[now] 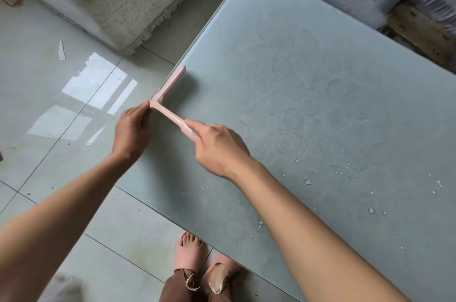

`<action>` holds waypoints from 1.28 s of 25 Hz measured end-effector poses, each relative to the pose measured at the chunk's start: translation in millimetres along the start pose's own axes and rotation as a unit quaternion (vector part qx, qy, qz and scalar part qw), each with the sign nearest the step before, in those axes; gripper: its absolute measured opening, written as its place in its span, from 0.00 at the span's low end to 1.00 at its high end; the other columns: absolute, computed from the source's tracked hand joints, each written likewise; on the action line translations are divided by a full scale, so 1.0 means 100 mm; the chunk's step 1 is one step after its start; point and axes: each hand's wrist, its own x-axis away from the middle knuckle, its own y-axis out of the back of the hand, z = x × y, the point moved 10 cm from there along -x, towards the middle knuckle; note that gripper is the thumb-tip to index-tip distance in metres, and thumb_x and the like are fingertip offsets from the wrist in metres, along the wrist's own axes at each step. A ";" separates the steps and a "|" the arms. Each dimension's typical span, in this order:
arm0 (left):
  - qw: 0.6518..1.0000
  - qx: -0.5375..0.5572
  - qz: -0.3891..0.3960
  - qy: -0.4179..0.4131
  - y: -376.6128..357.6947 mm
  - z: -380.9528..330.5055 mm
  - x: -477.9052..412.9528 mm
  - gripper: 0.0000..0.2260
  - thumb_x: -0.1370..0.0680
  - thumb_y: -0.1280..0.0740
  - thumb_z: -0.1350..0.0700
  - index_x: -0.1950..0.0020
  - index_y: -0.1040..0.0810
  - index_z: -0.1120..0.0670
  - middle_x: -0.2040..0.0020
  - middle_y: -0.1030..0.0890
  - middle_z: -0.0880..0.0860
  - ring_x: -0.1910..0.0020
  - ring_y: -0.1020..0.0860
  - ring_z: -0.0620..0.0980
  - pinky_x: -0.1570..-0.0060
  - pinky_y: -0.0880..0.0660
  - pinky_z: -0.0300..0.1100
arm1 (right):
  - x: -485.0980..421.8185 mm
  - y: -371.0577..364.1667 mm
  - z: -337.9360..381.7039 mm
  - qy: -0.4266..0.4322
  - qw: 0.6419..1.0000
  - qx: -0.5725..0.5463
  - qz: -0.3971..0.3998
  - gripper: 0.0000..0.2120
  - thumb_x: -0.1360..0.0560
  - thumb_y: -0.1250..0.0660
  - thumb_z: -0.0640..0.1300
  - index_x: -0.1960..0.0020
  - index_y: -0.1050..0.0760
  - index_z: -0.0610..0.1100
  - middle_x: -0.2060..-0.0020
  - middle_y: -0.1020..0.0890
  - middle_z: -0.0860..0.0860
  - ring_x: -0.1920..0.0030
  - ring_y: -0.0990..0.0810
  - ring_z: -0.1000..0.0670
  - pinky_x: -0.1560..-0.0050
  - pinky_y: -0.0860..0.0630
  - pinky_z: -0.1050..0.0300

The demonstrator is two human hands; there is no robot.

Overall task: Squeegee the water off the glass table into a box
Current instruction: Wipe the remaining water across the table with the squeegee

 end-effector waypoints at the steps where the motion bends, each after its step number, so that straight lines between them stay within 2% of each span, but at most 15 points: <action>1: 1.000 0.002 -0.001 -0.001 -0.04 -0.01 0.02 0.13 0.20 0.39 0.64 0.36 0.24 0.65 0.40 0.21 0.64 0.39 0.25 0.64 0.40 0.31 0.49 | 0.01 -0.03 -0.06 -0.004 1.000 -0.009 0.004 0.18 0.20 0.46 0.46 0.32 0.33 0.55 0.48 0.20 0.41 0.48 0.24 0.36 0.51 0.28 0.48; 4: 1.000 0.024 0.003 -0.018 -0.25 -0.26 0.21 0.13 0.20 0.37 0.64 0.37 0.22 0.64 0.42 0.20 0.63 0.43 0.23 0.63 0.45 0.31 0.46 | 0.37 0.05 -0.38 -0.020 0.999 -0.028 -0.008 0.20 0.20 0.45 0.47 0.29 0.35 0.58 0.48 0.20 0.42 0.48 0.24 0.37 0.50 0.26 0.48; 7: 0.996 0.048 0.047 -0.062 -0.63 -0.83 0.56 0.13 0.22 0.35 0.66 0.38 0.21 0.62 0.42 0.19 0.62 0.46 0.21 0.62 0.49 0.29 0.45 | 0.99 0.25 -0.85 -0.069 0.997 -0.025 -0.021 0.20 0.20 0.44 0.47 0.30 0.35 0.60 0.49 0.19 0.45 0.48 0.22 0.41 0.49 0.26 0.48; 11: 0.984 0.097 0.135 -0.058 -1.12 -1.48 1.09 0.16 0.22 0.36 0.66 0.35 0.23 0.59 0.36 0.22 0.57 0.43 0.23 0.58 0.45 0.29 0.44 | 1.72 0.55 -1.31 -0.148 0.989 -0.018 -0.019 0.19 0.20 0.42 0.48 0.32 0.33 0.64 0.52 0.19 0.51 0.49 0.21 0.47 0.50 0.26 0.51; 13: 0.980 0.116 0.144 -0.073 -1.05 -1.56 1.09 0.13 0.22 0.35 0.64 0.38 0.21 0.60 0.40 0.20 0.57 0.47 0.21 0.59 0.49 0.28 0.44 | 1.75 0.63 -1.25 -0.133 0.991 0.003 -0.021 0.20 0.20 0.42 0.48 0.31 0.33 0.63 0.58 0.21 0.52 0.54 0.22 0.47 0.54 0.27 0.51; 15: 0.982 0.118 0.112 -0.096 -0.80 -1.44 0.85 0.11 0.23 0.34 0.65 0.42 0.20 0.64 0.46 0.18 0.62 0.52 0.19 0.61 0.52 0.25 0.47 | 1.52 0.66 -1.04 -0.084 0.996 0.003 -0.036 0.20 0.20 0.43 0.48 0.30 0.35 0.62 0.60 0.24 0.50 0.56 0.23 0.44 0.55 0.27 0.50; 17: 0.989 0.078 0.077 -0.100 -0.56 -1.19 0.55 0.10 0.23 0.33 0.66 0.43 0.19 0.64 0.48 0.17 0.62 0.52 0.19 0.62 0.52 0.24 0.48 | 1.16 0.58 -0.83 -0.055 0.998 -0.010 -0.043 0.20 0.20 0.44 0.48 0.29 0.36 0.59 0.56 0.22 0.46 0.52 0.23 0.40 0.52 0.26 0.48; 21: 0.997 0.059 0.052 -0.009 -0.49 -0.75 0.41 0.09 0.22 0.33 0.61 0.43 0.18 0.61 0.51 0.17 0.62 0.52 0.19 0.60 0.54 0.30 0.41 | 0.80 0.32 -0.73 -0.053 0.998 -0.029 -0.020 0.19 0.19 0.45 0.47 0.29 0.35 0.57 0.49 0.20 0.42 0.47 0.24 0.38 0.48 0.26 0.47; 24: 0.992 0.082 0.080 -0.044 -0.83 -1.13 0.81 0.09 0.24 0.31 0.63 0.45 0.17 0.61 0.53 0.17 0.63 0.56 0.19 0.61 0.57 0.27 0.44 | 1.33 0.40 -1.12 -0.082 0.996 -0.027 -0.031 0.20 0.20 0.45 0.48 0.30 0.35 0.60 0.52 0.20 0.44 0.49 0.23 0.41 0.49 0.26 0.49; 27: 0.982 0.134 0.107 -0.083 -1.15 -1.60 1.30 0.09 0.25 0.31 0.64 0.45 0.17 0.62 0.48 0.16 0.59 0.53 0.19 0.59 0.53 0.27 0.42 | 1.98 0.51 -1.46 -0.143 0.989 -0.032 -0.034 0.19 0.20 0.43 0.48 0.31 0.33 0.62 0.55 0.20 0.48 0.52 0.22 0.46 0.51 0.26 0.50; 29: 0.976 0.157 0.140 -0.060 -1.25 -1.71 1.47 0.10 0.23 0.32 0.62 0.43 0.18 0.61 0.45 0.17 0.56 0.49 0.20 0.58 0.49 0.29 0.40 | 2.19 0.53 -1.49 -0.164 0.986 -0.013 -0.029 0.19 0.20 0.42 0.49 0.31 0.32 0.62 0.57 0.20 0.51 0.54 0.22 0.48 0.52 0.26 0.51; 32: 0.972 0.158 0.168 -0.039 -1.06 -1.55 1.39 0.09 0.22 0.33 0.62 0.44 0.18 0.62 0.45 0.17 0.57 0.47 0.20 0.58 0.48 0.29 0.42 | 2.10 0.52 -1.20 -0.133 0.991 -0.003 -0.019 0.19 0.20 0.43 0.49 0.30 0.33 0.60 0.60 0.23 0.51 0.55 0.23 0.46 0.53 0.27 0.51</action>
